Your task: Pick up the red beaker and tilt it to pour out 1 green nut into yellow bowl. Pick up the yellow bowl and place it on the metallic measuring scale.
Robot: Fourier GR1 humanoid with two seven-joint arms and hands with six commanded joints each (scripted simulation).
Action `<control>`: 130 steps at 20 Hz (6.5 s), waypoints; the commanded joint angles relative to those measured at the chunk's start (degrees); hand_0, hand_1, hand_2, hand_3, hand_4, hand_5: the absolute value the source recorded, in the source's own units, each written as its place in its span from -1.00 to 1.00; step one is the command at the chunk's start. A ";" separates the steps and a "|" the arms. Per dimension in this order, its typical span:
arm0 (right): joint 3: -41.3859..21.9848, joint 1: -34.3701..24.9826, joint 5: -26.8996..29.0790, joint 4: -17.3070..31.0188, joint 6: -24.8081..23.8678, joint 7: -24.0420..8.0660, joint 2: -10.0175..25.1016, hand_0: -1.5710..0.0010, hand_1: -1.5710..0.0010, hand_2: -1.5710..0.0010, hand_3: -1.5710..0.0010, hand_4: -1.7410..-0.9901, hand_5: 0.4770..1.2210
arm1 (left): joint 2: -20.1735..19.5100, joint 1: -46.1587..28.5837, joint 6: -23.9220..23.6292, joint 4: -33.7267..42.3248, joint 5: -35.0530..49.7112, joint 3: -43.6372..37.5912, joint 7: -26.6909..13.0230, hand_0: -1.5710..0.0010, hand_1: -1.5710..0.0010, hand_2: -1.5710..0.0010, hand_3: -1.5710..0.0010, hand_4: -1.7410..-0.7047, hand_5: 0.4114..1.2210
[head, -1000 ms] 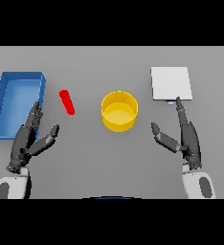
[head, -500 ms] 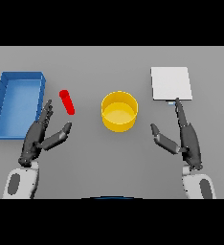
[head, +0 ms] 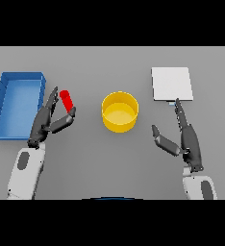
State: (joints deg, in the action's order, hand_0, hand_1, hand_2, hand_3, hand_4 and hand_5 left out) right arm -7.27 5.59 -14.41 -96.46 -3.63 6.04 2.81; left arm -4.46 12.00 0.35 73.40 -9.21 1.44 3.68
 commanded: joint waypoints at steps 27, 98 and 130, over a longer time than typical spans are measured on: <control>0.75 -0.58 -0.16 0.20 -0.75 -2.23 0.10 1.00 1.00 1.00 1.00 0.31 -0.55 | 2.45 16.44 -4.08 -20.99 -0.37 -3.69 4.26 -0.53 -0.55 -0.56 -0.39 -0.67 0.72; 0.09 1.00 -2.65 0.32 -3.29 -1.04 -1.60 1.00 1.00 1.00 1.00 0.42 -0.69 | -10.55 67.18 17.15 -31.49 -56.03 73.60 1.08 -1.00 -1.00 -1.00 -1.00 -0.98 1.00; -0.20 -1.51 -1.06 1.96 -0.01 1.13 0.60 1.00 1.00 1.00 1.00 0.42 -0.52 | -41.74 36.29 -20.74 -21.65 10.39 28.61 -30.48 -1.00 -1.00 -1.00 -0.85 -1.00 1.00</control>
State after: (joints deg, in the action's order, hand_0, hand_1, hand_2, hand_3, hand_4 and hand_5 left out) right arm -7.47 4.07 -15.47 -94.50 -3.63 7.27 3.41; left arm -46.17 48.21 -20.38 51.73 1.32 30.08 -26.62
